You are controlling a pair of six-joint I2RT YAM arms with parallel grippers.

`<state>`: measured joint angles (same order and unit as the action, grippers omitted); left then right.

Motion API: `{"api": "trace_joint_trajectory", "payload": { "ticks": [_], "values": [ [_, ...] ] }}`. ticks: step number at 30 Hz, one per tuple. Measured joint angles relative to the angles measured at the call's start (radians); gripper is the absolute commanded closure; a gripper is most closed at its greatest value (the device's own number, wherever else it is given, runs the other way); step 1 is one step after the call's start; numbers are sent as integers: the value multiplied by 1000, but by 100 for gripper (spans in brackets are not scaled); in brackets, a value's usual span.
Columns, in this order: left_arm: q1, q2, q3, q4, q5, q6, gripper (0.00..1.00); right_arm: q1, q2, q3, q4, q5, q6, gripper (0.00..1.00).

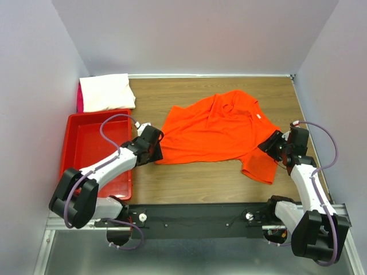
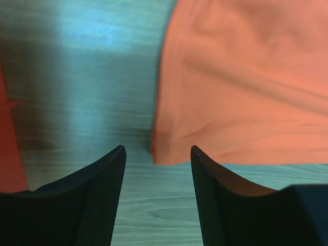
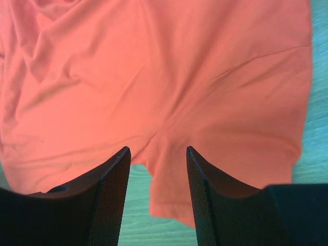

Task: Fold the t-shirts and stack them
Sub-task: Flatten the tshirt out

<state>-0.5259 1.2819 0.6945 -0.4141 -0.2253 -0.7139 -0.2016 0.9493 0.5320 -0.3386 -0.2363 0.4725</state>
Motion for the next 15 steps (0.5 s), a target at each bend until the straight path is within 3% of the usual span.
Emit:
{"api": "trace_joint_trajectory", "payload": {
  "ticks": [5,15],
  "values": [
    [0,36,-5,-38,-29,-17,44,27,0,0,-5,-17,-11,44],
    [-8,73,3,-45,-32,-20,43,50,6,0,-5,-21,-21,43]
  ]
}}
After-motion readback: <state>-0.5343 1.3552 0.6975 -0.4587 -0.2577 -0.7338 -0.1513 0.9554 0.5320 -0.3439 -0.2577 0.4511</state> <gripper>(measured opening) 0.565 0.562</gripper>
